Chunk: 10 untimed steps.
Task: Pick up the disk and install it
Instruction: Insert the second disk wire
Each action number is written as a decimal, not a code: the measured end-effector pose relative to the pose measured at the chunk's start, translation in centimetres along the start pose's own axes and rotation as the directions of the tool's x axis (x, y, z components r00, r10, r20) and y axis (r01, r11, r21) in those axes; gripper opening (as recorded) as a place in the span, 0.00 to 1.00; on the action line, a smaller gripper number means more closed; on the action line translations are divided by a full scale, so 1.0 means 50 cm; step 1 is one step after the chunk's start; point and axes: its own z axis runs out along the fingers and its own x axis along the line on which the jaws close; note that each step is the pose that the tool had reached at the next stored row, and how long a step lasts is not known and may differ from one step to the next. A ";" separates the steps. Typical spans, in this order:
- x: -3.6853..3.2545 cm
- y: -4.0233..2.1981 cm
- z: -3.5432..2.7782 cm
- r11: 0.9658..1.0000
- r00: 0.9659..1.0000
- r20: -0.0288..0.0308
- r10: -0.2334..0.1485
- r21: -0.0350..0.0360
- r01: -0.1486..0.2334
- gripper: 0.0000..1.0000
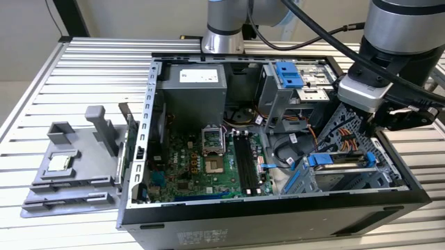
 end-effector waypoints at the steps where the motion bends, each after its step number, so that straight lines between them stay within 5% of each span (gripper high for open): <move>1: -0.002 0.003 -0.002 1.000 1.000 0.000 0.001 0.000 -0.001 0.00; 7: -0.022 0.034 -0.016 1.000 1.000 0.000 0.002 0.000 -0.002 0.00; 10: -0.025 0.039 -0.018 1.000 1.000 0.007 0.009 0.011 -0.009 0.00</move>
